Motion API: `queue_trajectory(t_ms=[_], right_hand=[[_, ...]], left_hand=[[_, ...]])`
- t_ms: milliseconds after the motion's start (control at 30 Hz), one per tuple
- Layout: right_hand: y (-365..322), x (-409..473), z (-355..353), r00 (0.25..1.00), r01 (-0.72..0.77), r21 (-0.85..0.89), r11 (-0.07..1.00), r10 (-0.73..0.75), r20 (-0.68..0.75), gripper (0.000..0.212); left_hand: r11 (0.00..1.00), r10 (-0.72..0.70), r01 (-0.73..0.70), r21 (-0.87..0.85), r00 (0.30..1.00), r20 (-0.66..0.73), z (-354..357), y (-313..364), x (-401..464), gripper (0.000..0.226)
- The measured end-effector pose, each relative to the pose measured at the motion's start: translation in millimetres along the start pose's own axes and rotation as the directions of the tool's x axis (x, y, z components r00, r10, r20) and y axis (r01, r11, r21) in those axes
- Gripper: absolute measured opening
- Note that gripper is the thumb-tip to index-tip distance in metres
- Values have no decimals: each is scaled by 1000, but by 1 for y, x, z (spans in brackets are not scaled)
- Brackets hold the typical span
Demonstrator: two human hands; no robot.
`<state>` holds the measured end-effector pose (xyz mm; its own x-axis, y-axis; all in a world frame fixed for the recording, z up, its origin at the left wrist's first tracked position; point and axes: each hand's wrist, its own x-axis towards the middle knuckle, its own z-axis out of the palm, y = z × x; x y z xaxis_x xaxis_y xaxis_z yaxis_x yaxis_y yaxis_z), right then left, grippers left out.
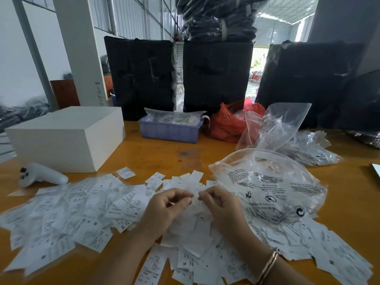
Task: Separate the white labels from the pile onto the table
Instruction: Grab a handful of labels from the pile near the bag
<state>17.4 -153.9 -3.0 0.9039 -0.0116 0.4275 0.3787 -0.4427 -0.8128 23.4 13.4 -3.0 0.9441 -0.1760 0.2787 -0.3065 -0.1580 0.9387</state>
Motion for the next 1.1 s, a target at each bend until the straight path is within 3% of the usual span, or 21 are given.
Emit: queue_trajectory(t_ms=[167, 267, 367, 467, 567, 700, 900, 1100], right_hand=[[-2, 0, 0, 1000, -11, 22, 1000, 10, 10, 28], [-3, -3, 0, 999, -41, 165, 985, 38, 20, 34], [-2, -2, -1, 988, -151, 453, 879, 136, 67, 44], [-1, -3, -2, 980, -195, 578, 792, 141, 137, 54], [-1, -2, -2, 979, -200, 543, 815, 147, 141, 48], [-5, -6, 2, 966, -248, 489, 836, 179, 184, 8], [-10, -10, 9, 925, -341, 351, 872, 244, 292, 8], [-11, -10, 8, 957, -270, 340, 901, 213, 198, 9]], left_hand=[[998, -12, 7, 70, 998, 69, -1, 1, -1, 31], [998, -36, 36, 50, 999, 3, 1, 0, 0, 23], [963, -171, 131, -234, 972, -160, 0, 0, 3, 6], [851, -287, 162, -499, 940, -185, -5, -1, 5, 22], [756, -342, 157, -635, 923, -179, -6, 0, 6, 18], [714, -379, 166, -681, 909, -175, -6, 0, 7, 25], [690, -367, 185, -700, 923, -118, 1, 2, 6, 16], [691, -379, 258, -675, 925, -34, 9, 4, 3, 11]])
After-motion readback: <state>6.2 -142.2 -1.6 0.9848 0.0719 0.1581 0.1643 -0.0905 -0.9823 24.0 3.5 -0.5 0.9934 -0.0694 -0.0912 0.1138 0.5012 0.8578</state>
